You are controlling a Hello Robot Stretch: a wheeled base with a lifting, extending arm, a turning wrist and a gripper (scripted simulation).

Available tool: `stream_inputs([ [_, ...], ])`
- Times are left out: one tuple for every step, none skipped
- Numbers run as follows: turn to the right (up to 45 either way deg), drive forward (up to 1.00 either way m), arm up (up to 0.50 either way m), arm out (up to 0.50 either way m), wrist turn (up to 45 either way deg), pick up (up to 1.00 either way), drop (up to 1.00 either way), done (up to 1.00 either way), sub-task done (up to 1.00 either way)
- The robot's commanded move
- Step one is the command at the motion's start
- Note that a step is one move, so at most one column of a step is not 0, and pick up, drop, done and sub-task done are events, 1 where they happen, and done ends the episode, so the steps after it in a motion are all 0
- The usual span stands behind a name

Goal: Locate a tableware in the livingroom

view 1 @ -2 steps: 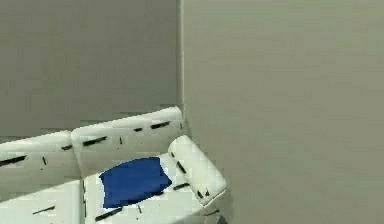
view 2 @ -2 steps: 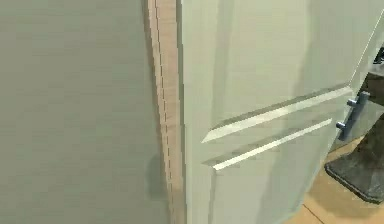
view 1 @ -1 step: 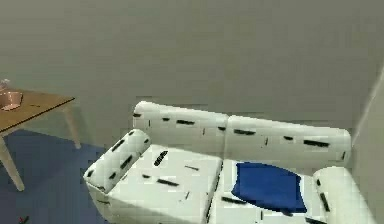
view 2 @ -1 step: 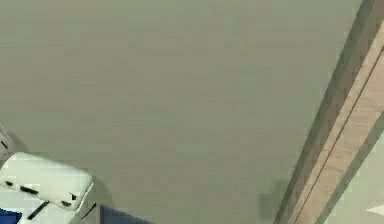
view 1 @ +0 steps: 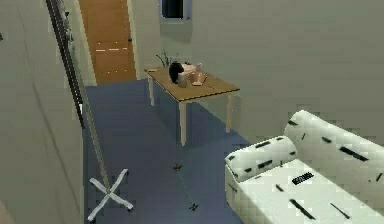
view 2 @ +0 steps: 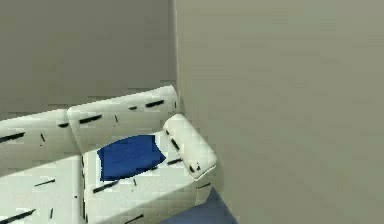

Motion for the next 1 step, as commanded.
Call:
stream_inputs([
  [-9.0, 0.00, 0.00, 0.00, 0.0, 0.00, 0.00, 0.00, 0.00],
])
